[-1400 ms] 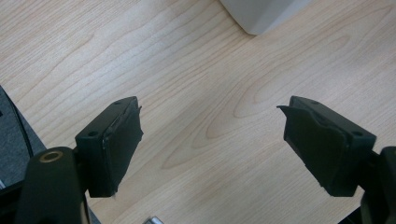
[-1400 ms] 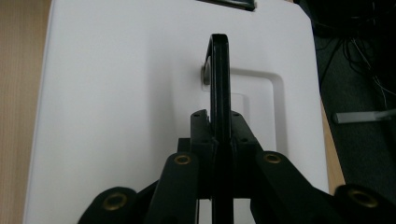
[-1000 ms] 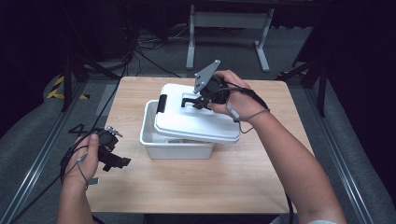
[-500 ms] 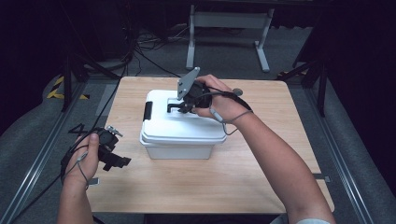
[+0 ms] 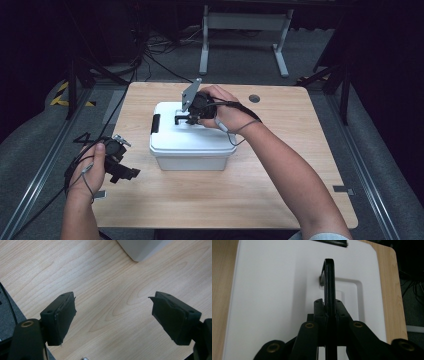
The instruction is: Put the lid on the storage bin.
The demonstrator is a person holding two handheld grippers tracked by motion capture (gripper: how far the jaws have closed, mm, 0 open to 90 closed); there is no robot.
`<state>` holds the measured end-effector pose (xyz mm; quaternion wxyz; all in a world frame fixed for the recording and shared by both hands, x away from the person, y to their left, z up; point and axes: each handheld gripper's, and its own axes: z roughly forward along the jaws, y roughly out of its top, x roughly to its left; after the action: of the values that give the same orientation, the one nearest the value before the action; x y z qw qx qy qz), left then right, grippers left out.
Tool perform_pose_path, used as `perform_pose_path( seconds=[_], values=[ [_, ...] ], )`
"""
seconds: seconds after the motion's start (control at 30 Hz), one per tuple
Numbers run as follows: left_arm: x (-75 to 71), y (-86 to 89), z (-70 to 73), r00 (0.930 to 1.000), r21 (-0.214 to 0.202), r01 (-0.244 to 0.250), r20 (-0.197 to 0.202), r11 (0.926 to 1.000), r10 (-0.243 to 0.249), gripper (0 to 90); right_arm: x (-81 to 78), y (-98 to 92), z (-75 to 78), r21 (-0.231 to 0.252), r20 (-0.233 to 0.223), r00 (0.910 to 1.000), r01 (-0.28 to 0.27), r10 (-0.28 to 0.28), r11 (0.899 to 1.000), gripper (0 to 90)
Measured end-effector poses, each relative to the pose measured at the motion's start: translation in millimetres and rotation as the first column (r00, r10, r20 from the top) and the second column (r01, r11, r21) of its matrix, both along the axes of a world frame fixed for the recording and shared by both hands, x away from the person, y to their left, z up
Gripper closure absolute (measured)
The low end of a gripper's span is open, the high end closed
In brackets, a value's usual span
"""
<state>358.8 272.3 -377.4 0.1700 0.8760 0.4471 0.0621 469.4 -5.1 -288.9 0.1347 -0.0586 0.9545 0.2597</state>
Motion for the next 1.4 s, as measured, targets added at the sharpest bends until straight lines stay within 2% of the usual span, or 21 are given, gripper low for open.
perform_pose_path(
  seconds=[0.17, 0.3, 0.4, 0.63, 0.77, 0.87, 0.93, 1.0, 1.03, 1.1, 1.2, 1.27, 1.4],
  values=[
    [-0.9, 1.5, 0.3, 1.0000, -0.003, -0.002, 0.001, 1.0000, 0.002, 19.7, 4.9, 3.4, -8.7, -0.012, -0.006, 0.9999, 0.016, -0.016, 1.000, 83.9],
    [-1.5, 2.3, -0.3, 1.0000, 0.000, -0.006, 0.000, 1.0000, 0.006, 19.7, 9.2, 2.7, -11.8, 0.013, -0.026, 0.9993, 0.027, -0.027, 1.000, 83.6],
    [-2.5, 3.0, -1.1, 1.0000, -0.001, -0.009, -0.002, 1.0000, 0.009, 19.7, 9.8, 3.7, -11.6, 0.011, -0.022, 0.9992, 0.034, -0.034, 0.999, 83.3],
    [-5.8, 5.2, -0.2, 0.9998, -0.003, -0.019, -0.001, 0.9998, 0.019, 19.7, 4.1, 14.9, -16.5, -0.033, 0.011, 0.9995, 0.030, -0.030, 0.999, 83.8],
    [-6.6, 5.5, 0.4, 0.9999, -0.003, -0.015, 0.001, 0.9999, 0.015, 19.7, 1.0, 12.1, -19.2, -0.019, 0.002, 0.9994, 0.034, -0.034, 0.999, 84.5],
    [-6.3, 5.4, 0.5, 0.9999, -0.002, -0.014, 0.002, 0.9999, 0.014, 19.7, -3.4, 11.4, -21.0, -0.018, 0.027, 0.9992, 0.032, -0.031, 0.999, 84.4],
    [-6.1, 4.7, 0.6, 0.9999, 0.001, -0.012, 0.005, 0.9999, 0.012, 19.7, -4.4, 11.1, -21.3, -0.014, 0.021, 0.9990, 0.039, -0.039, 0.999, 83.6],
    [-6.4, 4.1, 0.9, 0.9999, -0.003, -0.013, -0.001, 0.9999, 0.013, 19.7, -3.2, 9.8, -22.2, -0.012, 0.010, 0.9987, 0.051, -0.051, 0.999, 77.7],
    [-6.3, 4.2, 0.9, 0.9999, -0.005, -0.013, 0.001, 0.9999, 0.013, 19.7, -2.5, 8.2, -21.7, 0.001, -0.001, 0.9983, 0.059, -0.059, 0.998, 69.7],
    [-5.9, 5.2, 1.0, 0.9999, 0.000, -0.013, 0.003, 0.9999, 0.013, 19.7, -1.2, 4.0, -19.7, 0.065, -0.062, 0.9953, 0.079, -0.075, 0.995, 57.1],
    [-5.7, 5.4, 0.1, 0.9998, -0.002, -0.020, 0.001, 0.9998, 0.020, 19.7, -3.3, -2.1, -15.2, 0.115, -0.102, 0.9899, 0.110, -0.099, 0.987, 47.0],
    [-6.3, 5.4, -0.2, 0.9999, -0.003, -0.017, -0.002, 0.9999, 0.017, 19.8, -5.7, -7.3, -11.8, 0.148, -0.132, 0.9842, 0.137, -0.117, 0.980, 43.9],
    [-6.8, 6.2, 0.8, 0.9998, -0.003, -0.021, 0.001, 0.9998, 0.021, 19.7, -9.2, -21.1, -2.0, 0.178, -0.126, 0.9802, 0.174, -0.153, 0.969, 42.2]
  ],
)
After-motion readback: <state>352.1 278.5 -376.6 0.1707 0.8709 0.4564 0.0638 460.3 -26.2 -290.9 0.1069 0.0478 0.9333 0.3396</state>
